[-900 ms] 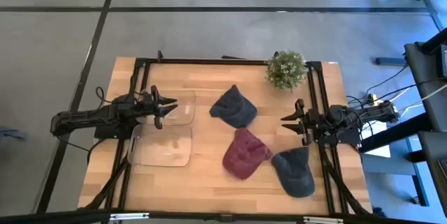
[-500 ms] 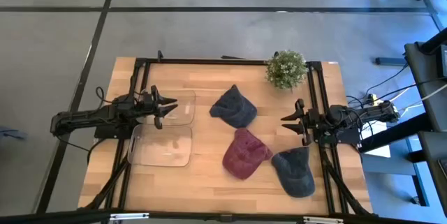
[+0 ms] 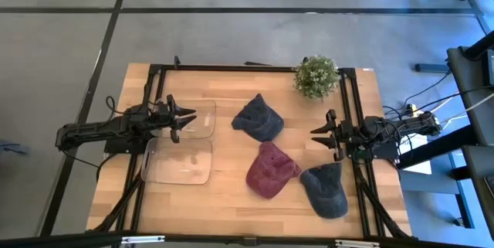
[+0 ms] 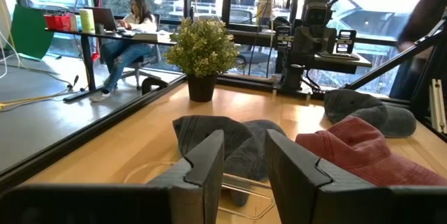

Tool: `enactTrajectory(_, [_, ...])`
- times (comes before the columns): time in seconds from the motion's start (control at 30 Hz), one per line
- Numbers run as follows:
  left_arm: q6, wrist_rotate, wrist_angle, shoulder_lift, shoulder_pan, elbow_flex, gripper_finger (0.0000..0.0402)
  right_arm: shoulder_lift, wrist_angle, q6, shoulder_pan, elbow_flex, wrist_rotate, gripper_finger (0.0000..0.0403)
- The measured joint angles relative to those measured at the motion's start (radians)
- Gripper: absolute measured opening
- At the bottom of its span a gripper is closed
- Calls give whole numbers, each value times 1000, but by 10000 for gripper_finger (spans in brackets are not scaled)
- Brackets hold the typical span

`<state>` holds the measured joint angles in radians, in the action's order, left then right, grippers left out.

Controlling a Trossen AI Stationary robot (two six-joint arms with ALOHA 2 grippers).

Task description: Pick & Place hat

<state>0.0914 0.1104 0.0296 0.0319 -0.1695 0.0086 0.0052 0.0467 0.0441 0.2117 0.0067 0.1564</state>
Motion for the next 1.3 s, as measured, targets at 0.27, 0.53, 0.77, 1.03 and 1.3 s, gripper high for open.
enactTrajectory(0.27, [0, 0, 0, 0, 0, 0, 102, 0, 0, 0, 0, 0, 0, 110])
enactTrajectory(0.53, [0, 0, 0, 0, 0, 0, 102, 0, 0, 0, 0, 0, 0, 110])
enactTrajectory(0.77, [0, 0, 0, 0, 0, 0, 102, 0, 0, 0, 0, 0, 0, 110])
enactTrajectory(1.03, [0, 0, 0, 0, 0, 0, 102, 0, 5, 29, 0, 0, 0, 110])
enactTrajectory(1.3, [0, 0, 0, 0, 0, 0, 102, 0, 11, 215, 0, 0, 73, 110])
